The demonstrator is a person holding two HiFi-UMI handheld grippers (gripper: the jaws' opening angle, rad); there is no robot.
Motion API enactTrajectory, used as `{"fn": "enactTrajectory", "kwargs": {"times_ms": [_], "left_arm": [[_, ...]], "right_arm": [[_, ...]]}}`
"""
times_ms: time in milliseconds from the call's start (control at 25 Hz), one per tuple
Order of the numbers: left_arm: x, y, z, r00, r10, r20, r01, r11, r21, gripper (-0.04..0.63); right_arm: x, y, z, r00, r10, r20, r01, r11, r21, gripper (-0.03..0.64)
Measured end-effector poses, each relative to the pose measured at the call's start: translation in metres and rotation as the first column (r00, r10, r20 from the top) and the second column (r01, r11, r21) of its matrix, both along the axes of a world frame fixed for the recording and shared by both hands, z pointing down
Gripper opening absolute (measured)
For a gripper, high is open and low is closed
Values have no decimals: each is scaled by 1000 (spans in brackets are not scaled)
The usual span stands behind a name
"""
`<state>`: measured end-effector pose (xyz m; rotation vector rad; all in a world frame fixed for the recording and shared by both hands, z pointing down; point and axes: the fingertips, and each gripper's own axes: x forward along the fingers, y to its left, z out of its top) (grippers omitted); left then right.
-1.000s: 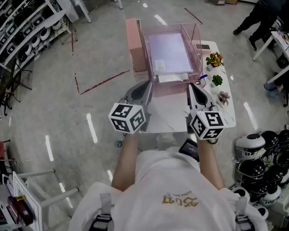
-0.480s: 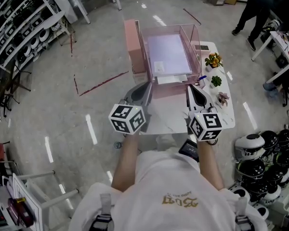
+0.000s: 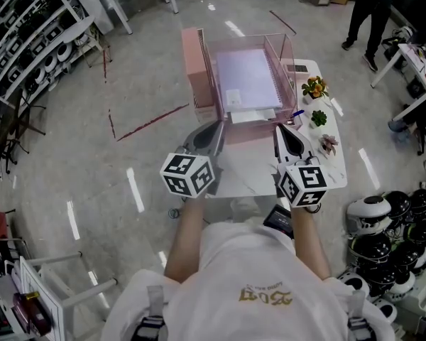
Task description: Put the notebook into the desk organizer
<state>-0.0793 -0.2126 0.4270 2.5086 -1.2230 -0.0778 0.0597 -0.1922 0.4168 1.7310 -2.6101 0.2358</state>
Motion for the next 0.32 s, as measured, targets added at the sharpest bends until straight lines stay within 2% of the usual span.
{"fn": "enactTrajectory", "kwargs": {"times_ms": [320], "left_arm": [[3, -1, 2, 1000, 1, -4, -1, 1000, -4, 14]], "right_arm": [[0, 1, 5, 1000, -13, 3, 13, 1000, -9, 9]]}}
